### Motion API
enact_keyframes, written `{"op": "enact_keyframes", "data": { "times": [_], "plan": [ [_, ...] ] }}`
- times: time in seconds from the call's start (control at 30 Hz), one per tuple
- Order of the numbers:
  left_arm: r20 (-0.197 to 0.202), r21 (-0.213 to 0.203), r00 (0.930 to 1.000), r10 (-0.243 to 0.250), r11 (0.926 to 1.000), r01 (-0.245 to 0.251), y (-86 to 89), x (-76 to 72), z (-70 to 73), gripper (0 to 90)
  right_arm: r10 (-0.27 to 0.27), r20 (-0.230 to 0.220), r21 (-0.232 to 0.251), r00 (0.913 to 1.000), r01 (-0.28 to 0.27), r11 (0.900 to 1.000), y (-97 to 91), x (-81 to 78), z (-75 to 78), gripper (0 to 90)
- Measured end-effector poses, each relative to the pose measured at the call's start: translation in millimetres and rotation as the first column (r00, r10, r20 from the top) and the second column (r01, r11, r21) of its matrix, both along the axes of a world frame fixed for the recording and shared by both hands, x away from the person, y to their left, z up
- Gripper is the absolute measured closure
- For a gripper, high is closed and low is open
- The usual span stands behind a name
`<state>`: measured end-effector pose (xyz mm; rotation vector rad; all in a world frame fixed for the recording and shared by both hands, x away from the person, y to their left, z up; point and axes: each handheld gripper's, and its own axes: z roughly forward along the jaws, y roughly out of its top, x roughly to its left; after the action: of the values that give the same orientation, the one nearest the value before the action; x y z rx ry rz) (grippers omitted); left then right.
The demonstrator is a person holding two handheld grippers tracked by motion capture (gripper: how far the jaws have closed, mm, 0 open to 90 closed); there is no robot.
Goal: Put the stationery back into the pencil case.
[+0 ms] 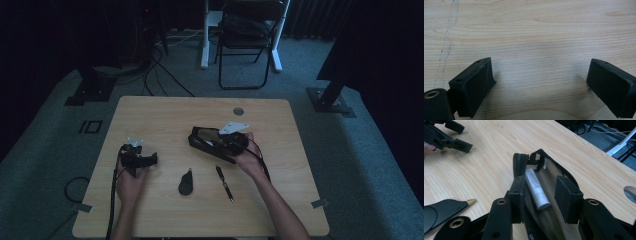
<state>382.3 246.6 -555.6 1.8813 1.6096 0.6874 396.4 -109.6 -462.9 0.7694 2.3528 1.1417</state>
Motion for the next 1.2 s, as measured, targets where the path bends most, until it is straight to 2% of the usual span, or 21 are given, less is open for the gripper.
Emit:
{"op": "enact_keyframes", "data": {
  "times": [0.37,0.8,1.2],
  "plan": [
    [-0.001,0.001,1.0,0.0,1.0,0.0,0.0,-0.1,0.0,7.2,0.005,0.026,0.006,0.9996,-0.005,1.0,-3.9,-17.7,5.1,61.0],
    [-0.001,0.001,1.0,0.0,1.0,0.0,0.0,-0.1,0.0,7.2,0.015,0.021,0.005,0.9997,-0.016,0.9999,-6.9,-33.6,1.7,62.2],
    [-0.001,0.001,1.0,0.0,1.0,0.0,0.0,-0.1,0.0,7.2,0.015,0.01,0.002,0.9998,-0.015,0.9999,-10.4,-40.6,-6.2,62.1]
  ]
}}
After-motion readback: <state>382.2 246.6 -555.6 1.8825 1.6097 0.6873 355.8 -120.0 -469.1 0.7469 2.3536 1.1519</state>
